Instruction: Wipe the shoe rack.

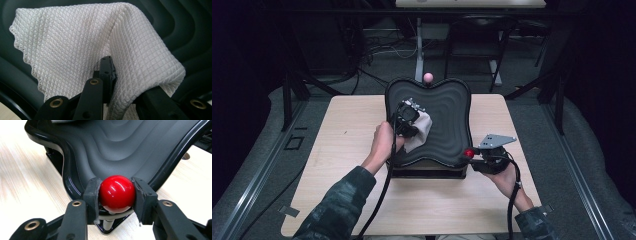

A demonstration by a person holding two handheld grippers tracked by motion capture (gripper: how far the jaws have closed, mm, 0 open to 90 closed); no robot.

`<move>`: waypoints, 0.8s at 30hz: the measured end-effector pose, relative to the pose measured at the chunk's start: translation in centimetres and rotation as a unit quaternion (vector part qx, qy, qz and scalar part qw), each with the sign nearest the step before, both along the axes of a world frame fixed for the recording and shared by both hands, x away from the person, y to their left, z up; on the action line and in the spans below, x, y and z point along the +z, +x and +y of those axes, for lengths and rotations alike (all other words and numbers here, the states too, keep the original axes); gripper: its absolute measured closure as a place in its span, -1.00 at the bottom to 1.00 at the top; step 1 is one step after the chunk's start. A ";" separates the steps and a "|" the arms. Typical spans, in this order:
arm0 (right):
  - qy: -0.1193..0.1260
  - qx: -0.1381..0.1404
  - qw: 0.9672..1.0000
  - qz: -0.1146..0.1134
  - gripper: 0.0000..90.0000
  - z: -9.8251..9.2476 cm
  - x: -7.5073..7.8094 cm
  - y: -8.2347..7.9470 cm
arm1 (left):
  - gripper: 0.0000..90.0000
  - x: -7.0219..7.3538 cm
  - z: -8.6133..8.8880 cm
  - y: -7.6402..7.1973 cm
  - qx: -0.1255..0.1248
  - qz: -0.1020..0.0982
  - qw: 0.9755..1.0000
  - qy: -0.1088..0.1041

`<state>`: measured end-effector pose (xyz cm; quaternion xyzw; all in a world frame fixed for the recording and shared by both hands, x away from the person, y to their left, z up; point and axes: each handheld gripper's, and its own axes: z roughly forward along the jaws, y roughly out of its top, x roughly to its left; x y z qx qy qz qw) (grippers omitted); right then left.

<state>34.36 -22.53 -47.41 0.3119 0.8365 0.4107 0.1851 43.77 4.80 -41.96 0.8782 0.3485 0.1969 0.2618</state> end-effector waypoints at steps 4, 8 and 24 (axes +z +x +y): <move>0.001 0.000 1.000 0.000 0.33 0.0 0.0 0.0 | 0.79 0.5 -0.2 0.8 0.007 -0.005 1.000 -0.005; 0.001 0.001 1.000 0.000 0.33 0.0 0.0 0.0 | 0.79 0.9 -0.4 1.6 0.012 -0.008 1.000 -0.004; 0.006 0.005 1.000 0.000 0.33 -0.1 -0.1 0.1 | 0.78 2.8 -1.5 4.8 0.043 -0.035 0.998 -0.008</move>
